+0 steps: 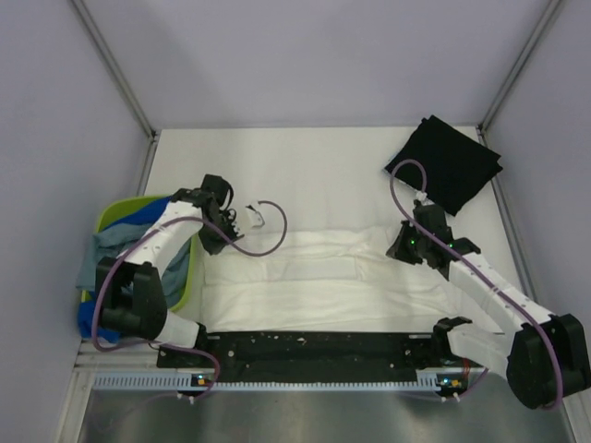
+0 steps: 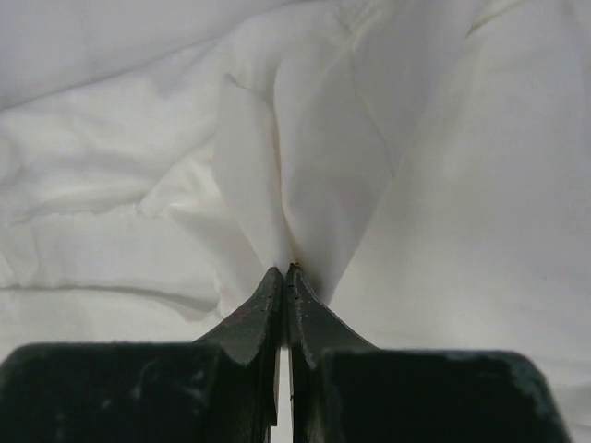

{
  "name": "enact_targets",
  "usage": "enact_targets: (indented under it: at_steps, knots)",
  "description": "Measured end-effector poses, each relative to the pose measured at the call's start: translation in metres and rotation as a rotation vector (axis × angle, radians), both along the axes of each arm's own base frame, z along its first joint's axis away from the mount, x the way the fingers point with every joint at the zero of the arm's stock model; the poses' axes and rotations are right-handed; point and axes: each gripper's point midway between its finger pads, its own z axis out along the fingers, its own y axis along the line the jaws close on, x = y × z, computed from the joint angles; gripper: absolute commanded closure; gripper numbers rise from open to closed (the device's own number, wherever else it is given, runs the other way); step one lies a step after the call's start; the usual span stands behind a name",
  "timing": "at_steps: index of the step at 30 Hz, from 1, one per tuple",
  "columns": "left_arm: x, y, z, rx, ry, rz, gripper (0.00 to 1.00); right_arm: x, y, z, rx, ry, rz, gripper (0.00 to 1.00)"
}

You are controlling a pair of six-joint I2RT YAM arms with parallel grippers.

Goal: Fold and stack the t-shirts
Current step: Fold the other side of the tshirt into a rectangle

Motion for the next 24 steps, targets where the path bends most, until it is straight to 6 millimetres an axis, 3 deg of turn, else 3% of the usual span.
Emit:
enact_targets:
  at_steps: [3,8,14,18,21,24]
  knots:
    - [-0.029,-0.003,-0.014,0.015,0.069,-0.052,1.0,-0.018,-0.001,-0.014,0.033,0.024,-0.029,0.82]
    - [-0.068,0.018,-0.044,0.118,0.197,-0.058,1.0,-0.048,-0.006,-0.039,0.064,0.118,-0.081,0.55]
    - [-0.065,0.022,-0.047,0.173,0.183,-0.079,1.0,-0.05,-0.017,-0.012,0.056,0.059,-0.142,0.49]
    - [-0.058,0.026,-0.047,0.195,0.154,-0.08,1.0,-0.02,-0.021,0.034,-0.01,-0.049,-0.116,0.52]
    - [-0.055,0.027,-0.047,0.205,0.143,-0.078,1.0,0.018,-0.009,0.071,-0.053,-0.116,-0.01,0.5]
    - [-0.054,0.027,-0.048,0.208,0.14,-0.078,1.0,0.05,0.007,0.079,-0.08,-0.129,0.097,0.48]
